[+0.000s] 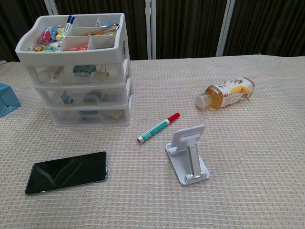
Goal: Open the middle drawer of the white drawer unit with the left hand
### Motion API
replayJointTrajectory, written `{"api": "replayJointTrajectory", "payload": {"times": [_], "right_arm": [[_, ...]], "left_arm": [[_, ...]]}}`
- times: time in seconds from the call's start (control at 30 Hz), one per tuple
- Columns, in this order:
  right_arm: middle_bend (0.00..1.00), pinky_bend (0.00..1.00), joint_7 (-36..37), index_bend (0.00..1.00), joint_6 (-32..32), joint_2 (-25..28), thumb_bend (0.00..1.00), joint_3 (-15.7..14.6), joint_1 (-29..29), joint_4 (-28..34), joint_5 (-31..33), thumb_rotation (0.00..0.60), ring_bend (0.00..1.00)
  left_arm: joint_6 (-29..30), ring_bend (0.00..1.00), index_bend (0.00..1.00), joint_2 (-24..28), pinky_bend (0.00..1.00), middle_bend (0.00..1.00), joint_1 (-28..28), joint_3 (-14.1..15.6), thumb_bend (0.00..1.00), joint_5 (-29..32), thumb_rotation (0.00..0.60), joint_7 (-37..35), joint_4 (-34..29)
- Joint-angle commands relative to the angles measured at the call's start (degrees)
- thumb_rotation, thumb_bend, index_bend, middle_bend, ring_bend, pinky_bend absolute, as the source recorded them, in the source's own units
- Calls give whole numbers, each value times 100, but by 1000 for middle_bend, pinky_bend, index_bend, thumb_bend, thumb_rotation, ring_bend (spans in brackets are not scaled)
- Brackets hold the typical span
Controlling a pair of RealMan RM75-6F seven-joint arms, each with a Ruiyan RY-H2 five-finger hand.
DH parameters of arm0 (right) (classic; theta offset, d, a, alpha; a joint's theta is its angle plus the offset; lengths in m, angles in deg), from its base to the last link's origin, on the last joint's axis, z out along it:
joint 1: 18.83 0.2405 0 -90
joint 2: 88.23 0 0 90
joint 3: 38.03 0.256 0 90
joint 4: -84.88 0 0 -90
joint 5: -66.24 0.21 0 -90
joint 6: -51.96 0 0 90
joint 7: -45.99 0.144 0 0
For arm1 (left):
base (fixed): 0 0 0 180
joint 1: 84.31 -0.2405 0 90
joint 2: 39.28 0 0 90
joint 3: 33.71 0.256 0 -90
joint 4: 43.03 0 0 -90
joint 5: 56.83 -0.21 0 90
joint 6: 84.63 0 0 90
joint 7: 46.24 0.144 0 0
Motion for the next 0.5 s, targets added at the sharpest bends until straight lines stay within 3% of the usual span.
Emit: {"api": "replayJointTrajectory", "payload": {"times": [0.03, 0.13, 0.23, 0.33, 0.5], "right_arm": [[0, 0, 46, 0, 23, 30, 0, -5, -6, 38, -35, 600, 0], [0, 0, 92, 0, 71, 62, 0, -41, -28, 64, -124, 600, 0], [0, 0, 129, 0, 73, 86, 0, -74, -38, 82, -173, 600, 0], [0, 0, 172, 0, 83, 117, 0, -90, -44, 107, -212, 600, 0], [0, 0, 231, 0, 100, 165, 0, -100, -61, 151, -230, 600, 0]], "left_arm": [[-30, 473, 0, -109, 375, 389, 67, 23, 227, -178, 600, -560, -19], [-135, 681, 0, -206, 516, 634, 173, 94, 307, -421, 600, -1347, -116], [-160, 790, 0, -311, 585, 762, 247, 147, 377, -614, 600, -1691, -152], [-353, 848, 0, -379, 628, 822, 347, 235, 470, -691, 600, -1833, -329], [-914, 866, 0, -352, 650, 843, 599, 287, 613, -501, 600, -2214, -808]]}}
